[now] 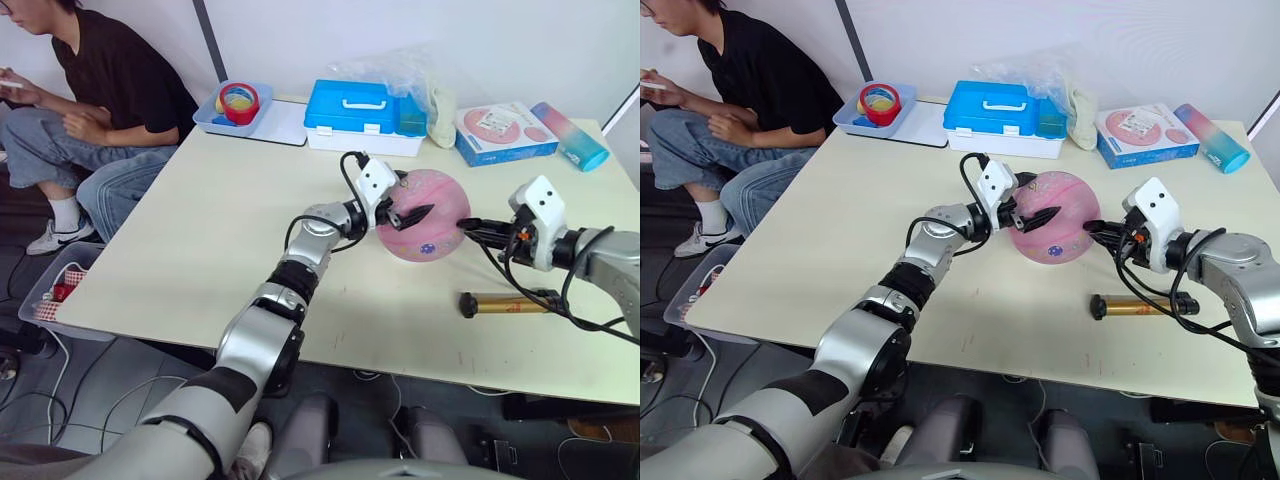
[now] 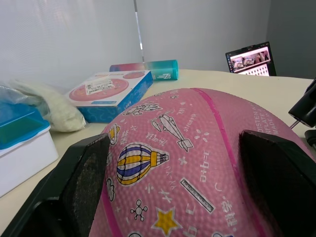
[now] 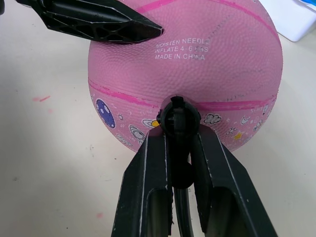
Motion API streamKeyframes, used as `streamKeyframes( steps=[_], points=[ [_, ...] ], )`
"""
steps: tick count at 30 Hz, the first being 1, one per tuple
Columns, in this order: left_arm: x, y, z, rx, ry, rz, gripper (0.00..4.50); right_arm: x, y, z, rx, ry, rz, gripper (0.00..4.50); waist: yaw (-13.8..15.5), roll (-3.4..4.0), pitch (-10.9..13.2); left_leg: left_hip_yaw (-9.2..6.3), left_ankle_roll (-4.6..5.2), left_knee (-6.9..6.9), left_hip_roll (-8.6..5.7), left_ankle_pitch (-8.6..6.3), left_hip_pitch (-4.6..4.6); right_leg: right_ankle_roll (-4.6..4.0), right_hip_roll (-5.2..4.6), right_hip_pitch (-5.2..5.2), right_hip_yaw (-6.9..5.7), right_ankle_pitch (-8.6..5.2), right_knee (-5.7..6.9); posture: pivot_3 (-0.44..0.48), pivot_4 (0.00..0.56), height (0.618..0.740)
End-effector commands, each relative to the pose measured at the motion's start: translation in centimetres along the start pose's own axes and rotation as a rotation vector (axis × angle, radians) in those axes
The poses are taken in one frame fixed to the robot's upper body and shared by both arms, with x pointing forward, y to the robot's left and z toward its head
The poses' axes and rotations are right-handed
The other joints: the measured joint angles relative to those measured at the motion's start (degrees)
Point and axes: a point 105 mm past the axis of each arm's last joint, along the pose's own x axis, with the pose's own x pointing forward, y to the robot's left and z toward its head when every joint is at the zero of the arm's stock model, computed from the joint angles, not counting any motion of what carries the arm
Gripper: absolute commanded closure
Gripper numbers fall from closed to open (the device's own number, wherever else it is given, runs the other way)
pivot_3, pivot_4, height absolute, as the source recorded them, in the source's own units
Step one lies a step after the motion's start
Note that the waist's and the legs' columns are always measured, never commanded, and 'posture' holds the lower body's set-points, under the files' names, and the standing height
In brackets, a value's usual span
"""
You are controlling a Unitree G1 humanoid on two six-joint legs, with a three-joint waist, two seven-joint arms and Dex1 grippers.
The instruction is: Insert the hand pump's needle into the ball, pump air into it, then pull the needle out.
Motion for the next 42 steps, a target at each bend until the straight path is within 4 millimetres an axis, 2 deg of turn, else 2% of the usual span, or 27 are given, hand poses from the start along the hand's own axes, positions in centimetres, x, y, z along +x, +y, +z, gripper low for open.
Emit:
streamKeyframes(
  steps=[1,32,37,42],
  points=[
    [-2.93,-1.24,-8.26,-0.102,0.303,0.018,0.0,-3.47,-1.83,4.56,-0.124,-0.131,-0.114,4.45,0.0,0.0,0.0,0.0,0.0,0.0,0.0,0.0,0.0,0.0,0.0,0.0,0.0,0.0,0.0,0.0,0.15,0.74],
    [-3.15,-1.22,-8.62,-0.1,0.319,0.019,0.0,-4.26,-1.9,4.45,-0.116,-0.132,-0.13,4.45,-0.2,0.03,0.0,-0.07,0.0,0.01,-0.03,0.0,0.0,0.11,0.0,0.03,-0.06,0.06,0.0,0.0,0.15,0.74],
    [-3.1,-1.24,-8.57,-0.101,0.315,0.019,0.0,-4.43,-1.82,4.32,-0.111,-0.133,-0.13,4.45,-1.6,-0.37,-0.5,0.05,-0.07,-0.02,0.25,-0.03,1.04,0.02,0.06,0.81,-0.06,-0.2,0.03,0.0,0.15,0.74],
    [-2.83,-1.22,-8.11,-0.103,0.292,0.016,0.0,-4.35,-2.0,3.82,-0.104,-0.125,-0.142,4.45,-1.9,-0.24,-0.7,0.07,-0.27,0.0,0.26,-0.12,1.1,0.12,-0.06,0.82,-0.06,-0.19,0.07,0.0,0.15,0.74]
  ],
)
